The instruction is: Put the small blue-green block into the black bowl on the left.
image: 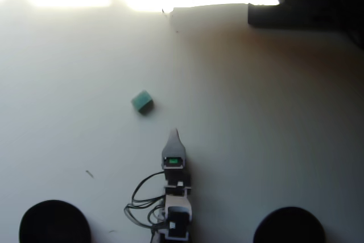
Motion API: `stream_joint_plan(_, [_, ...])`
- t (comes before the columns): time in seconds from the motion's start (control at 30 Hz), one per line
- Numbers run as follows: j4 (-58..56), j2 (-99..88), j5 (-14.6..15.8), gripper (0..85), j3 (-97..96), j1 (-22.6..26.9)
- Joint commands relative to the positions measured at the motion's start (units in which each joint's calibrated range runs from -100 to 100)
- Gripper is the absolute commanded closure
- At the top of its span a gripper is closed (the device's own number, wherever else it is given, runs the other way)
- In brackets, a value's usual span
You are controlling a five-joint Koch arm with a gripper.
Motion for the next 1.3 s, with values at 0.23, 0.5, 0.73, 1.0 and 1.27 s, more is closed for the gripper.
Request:
stream_joint_plan(0.23, [2.7,0.0,0.0,36.3,-0.1,0.1])
stream_joint_plan(0.5, [2.7,0.0,0.0,36.3,-0.1,0.0])
stream_joint_plan(0.73, [2.7,0.0,0.0,36.3,-0.1,0.0])
stream_joint_plan(1.0, [2.7,0.0,0.0,36.3,-0.1,0.1])
stream_joint_plan(1.27, [2.7,0.0,-0.5,36.4,-0.1,0.1])
